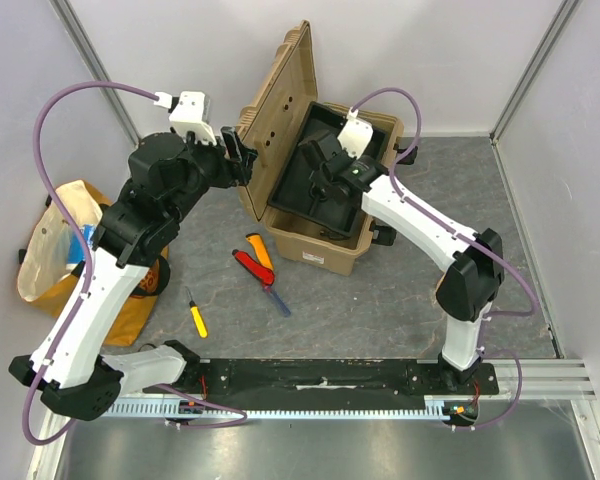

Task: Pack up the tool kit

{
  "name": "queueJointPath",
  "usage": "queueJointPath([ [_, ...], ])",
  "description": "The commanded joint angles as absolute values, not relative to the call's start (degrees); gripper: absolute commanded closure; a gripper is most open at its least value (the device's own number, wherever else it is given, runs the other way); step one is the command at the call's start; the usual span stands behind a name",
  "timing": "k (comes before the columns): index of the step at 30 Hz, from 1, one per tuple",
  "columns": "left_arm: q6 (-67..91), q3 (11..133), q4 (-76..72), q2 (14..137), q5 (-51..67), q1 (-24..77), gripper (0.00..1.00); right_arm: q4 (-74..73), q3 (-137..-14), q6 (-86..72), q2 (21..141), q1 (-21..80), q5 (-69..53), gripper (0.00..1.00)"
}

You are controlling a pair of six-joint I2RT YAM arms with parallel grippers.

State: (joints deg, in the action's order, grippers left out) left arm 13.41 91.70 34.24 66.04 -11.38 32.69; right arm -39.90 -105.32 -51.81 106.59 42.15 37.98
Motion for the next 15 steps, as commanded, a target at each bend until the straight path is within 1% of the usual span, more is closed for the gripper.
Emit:
queueJointPath([
  [1,13.2,91.1,33.0,65.0,-11.7,32.6,0.29,-43.3,-108.6,-56.9,108.7,42.3,40.6,1.0],
  [15,13.0,89.0,31.6,64.2,-12.1,32.5,0.29,-51.1,-110.5,-59.1,113.6,42.2,36.7,1.0],
])
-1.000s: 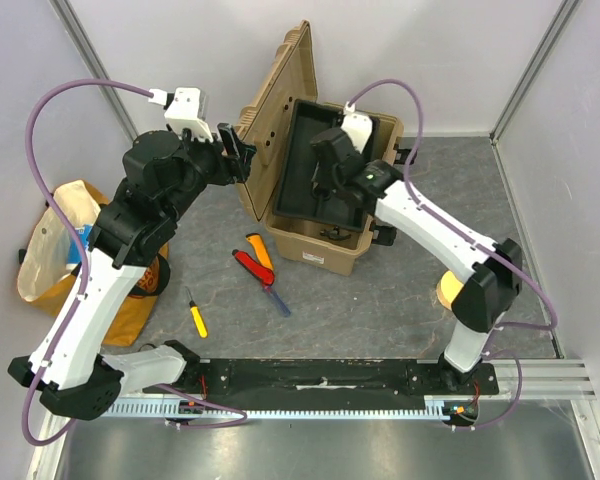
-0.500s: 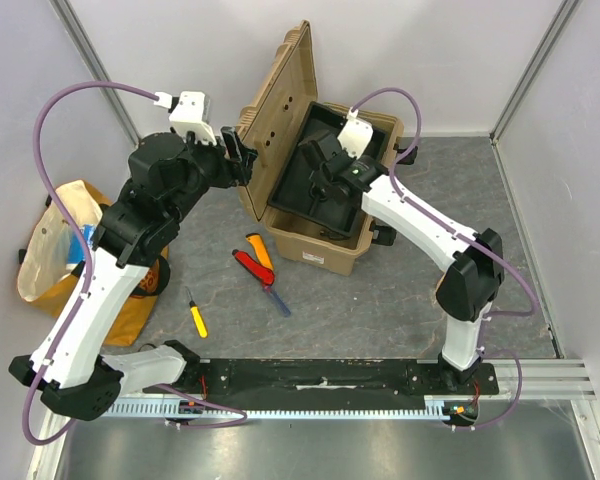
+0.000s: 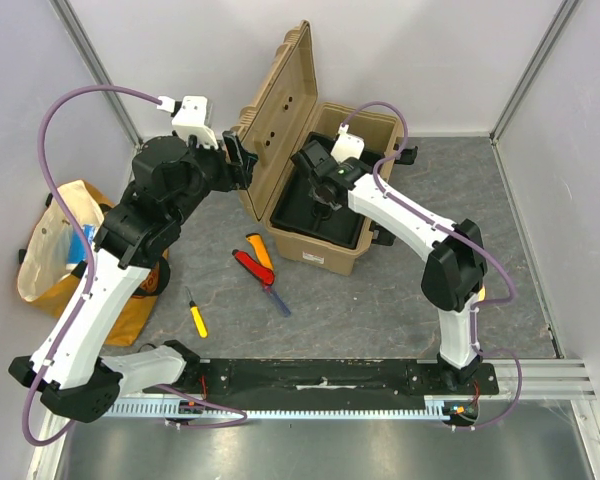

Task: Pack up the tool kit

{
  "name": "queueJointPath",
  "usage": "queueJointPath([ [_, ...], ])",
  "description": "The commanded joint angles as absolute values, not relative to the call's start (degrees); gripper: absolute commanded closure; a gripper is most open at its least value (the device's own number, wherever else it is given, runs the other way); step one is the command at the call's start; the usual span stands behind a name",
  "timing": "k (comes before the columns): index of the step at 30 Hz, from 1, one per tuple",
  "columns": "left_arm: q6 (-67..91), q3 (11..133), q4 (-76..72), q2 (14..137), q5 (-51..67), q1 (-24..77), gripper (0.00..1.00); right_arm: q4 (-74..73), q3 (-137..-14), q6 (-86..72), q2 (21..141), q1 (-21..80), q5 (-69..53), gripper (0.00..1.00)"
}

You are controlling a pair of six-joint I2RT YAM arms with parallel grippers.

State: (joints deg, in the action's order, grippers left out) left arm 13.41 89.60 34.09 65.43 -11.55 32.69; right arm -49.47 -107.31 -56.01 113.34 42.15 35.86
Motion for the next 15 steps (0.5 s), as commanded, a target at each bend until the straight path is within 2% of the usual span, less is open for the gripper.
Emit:
queueJointPath([
  [1,13.1,88.9,31.6,64.1,-12.1,32.6,0.29,-51.2,-110.4,-59.5,113.8,42.3,36.4,1.0],
  [15,12.6,88.3,30.3,63.6,-12.5,32.5,0.29,-58.0,-116.5,-57.1,118.6,42.0,36.6,1.0],
])
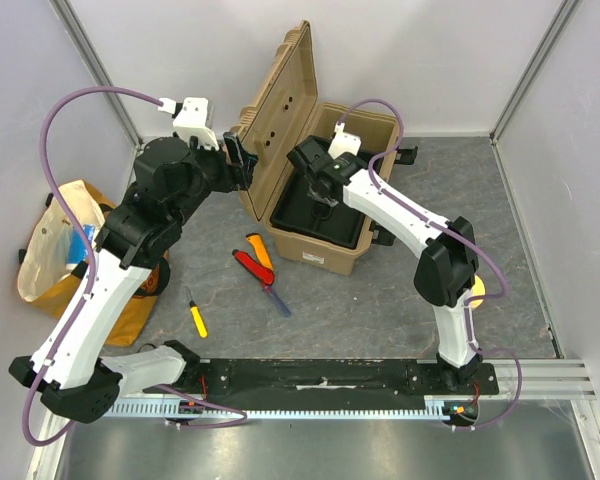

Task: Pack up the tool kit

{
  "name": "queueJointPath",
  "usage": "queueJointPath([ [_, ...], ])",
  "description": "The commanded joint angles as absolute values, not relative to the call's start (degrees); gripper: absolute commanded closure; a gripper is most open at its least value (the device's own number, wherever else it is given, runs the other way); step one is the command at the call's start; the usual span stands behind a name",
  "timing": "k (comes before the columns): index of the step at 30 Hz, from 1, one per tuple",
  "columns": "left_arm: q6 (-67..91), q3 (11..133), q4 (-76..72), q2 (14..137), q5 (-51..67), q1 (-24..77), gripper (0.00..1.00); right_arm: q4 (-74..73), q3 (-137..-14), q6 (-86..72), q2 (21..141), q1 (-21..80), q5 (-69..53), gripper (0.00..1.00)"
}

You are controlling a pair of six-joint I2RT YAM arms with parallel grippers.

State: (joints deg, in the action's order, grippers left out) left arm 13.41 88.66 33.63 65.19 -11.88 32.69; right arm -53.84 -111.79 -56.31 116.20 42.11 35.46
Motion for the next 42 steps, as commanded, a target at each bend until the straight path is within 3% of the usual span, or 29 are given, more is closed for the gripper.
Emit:
queueJointPath([
  [1,12.5,88.2,30.1,63.6,-12.5,32.6,0.29,-59.4,-117.4,-56.5,119.2,42.0,36.7,1.0],
  [17,11.9,85.7,28.0,62.5,-13.4,32.5,0.29,-61.3,-121.5,-45.3,119.5,41.7,37.3,1.0],
  [42,12.2,84.9,27.5,62.5,-13.1,32.6,0.29,-58.1,-118.8,-54.7,116.6,38.5,19.2,1.0],
])
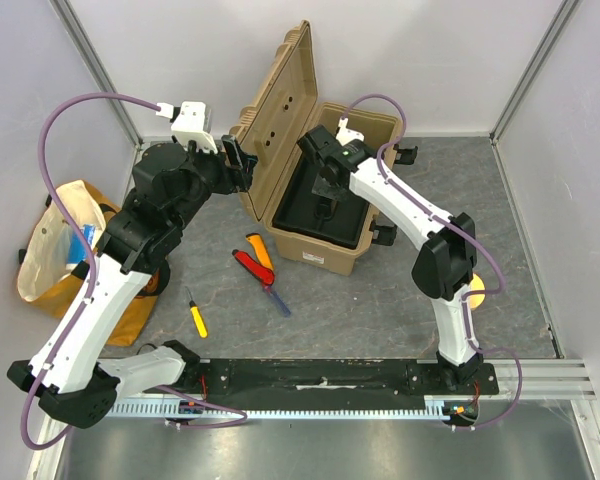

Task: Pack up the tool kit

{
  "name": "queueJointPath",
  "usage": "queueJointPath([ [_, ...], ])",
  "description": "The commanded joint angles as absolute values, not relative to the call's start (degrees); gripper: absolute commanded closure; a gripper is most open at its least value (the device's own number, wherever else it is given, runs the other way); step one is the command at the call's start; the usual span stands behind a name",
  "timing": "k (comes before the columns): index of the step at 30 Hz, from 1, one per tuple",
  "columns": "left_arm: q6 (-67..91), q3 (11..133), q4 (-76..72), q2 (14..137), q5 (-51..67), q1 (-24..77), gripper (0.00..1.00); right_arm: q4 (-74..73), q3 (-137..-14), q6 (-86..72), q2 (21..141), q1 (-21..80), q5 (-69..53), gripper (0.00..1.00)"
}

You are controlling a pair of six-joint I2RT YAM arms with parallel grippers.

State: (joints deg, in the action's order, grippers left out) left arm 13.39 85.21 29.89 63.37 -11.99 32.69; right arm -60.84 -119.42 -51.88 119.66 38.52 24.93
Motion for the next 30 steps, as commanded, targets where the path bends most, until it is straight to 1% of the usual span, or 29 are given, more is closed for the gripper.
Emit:
queueJointPath([
  [1,12.2,85.0,27.4,62.5,-13.0,32.5,0.29,-57.7,-118.8,-55.0,116.5,38.5,18.5,1.0],
  [12,12.2,84.6,27.3,62.1,-13.2,32.5,0.29,-58.3,-119.9,-57.5,115.3,38.1,15.5,1.0],
  [19,12.3,84.2,27.0,62.0,-13.0,32.5,0.29,-61.5,-126.7,-54.3,115.9,37.5,21.2,1.0],
  [24,12.4,84.2,27.0,62.0,-13.0,32.6,0.29,-61.8,-128.9,-52.6,115.4,37.6,24.0,1.0],
  [30,12.7,84.3,26.9,62.4,-12.7,32.6,0.29,-64.9,-128.9,-52.8,116.2,37.7,23.3,1.0],
])
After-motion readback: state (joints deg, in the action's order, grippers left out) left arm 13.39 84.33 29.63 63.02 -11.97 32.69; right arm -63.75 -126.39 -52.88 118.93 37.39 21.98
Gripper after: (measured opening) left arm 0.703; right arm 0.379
